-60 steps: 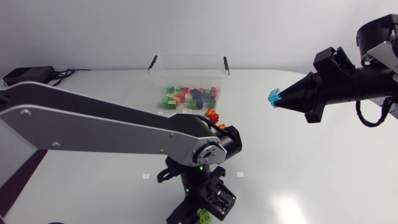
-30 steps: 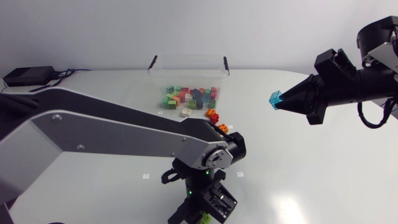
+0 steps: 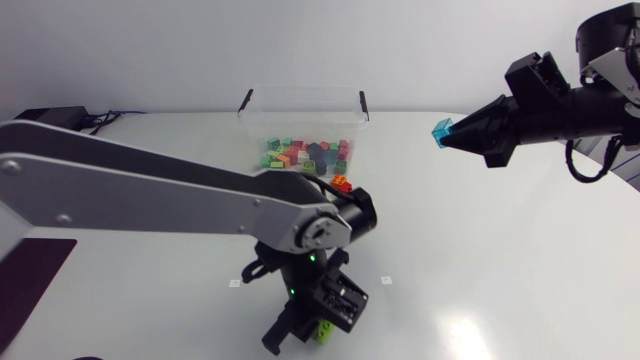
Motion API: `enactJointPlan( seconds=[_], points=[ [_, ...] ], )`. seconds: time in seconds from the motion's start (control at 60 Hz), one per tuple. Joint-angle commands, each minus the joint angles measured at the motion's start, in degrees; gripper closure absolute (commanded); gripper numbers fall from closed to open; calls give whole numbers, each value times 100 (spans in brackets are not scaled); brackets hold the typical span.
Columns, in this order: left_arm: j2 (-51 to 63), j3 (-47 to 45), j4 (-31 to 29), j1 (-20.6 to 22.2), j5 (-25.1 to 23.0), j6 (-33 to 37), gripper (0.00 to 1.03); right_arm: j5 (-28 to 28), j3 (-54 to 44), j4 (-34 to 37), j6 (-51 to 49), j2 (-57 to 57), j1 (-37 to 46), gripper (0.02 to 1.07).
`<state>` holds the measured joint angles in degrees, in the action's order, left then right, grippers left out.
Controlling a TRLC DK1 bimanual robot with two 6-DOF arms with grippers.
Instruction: Place the duplo bricks in the container
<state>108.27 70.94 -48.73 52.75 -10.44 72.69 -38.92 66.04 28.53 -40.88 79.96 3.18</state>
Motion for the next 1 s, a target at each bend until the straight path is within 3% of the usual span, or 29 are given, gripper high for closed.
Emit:
enactJointPlan(
  seconds=[0.0,0.133,0.467,0.983],
  points=[
    [-544,-142,-14,-353,-81,-158,79,42,287,-261,511,292,-213,78],
    [-886,-115,4,-854,-213,-316,79,288,823,-559,1012,784,-608,78],
    [-834,351,1023,-1724,-424,-1626,79,763,2027,-1148,1970,2164,-1338,78],
    [-614,913,2553,-2551,-178,-3190,79,1290,3802,-1271,2726,3895,-1821,78]
  ],
)
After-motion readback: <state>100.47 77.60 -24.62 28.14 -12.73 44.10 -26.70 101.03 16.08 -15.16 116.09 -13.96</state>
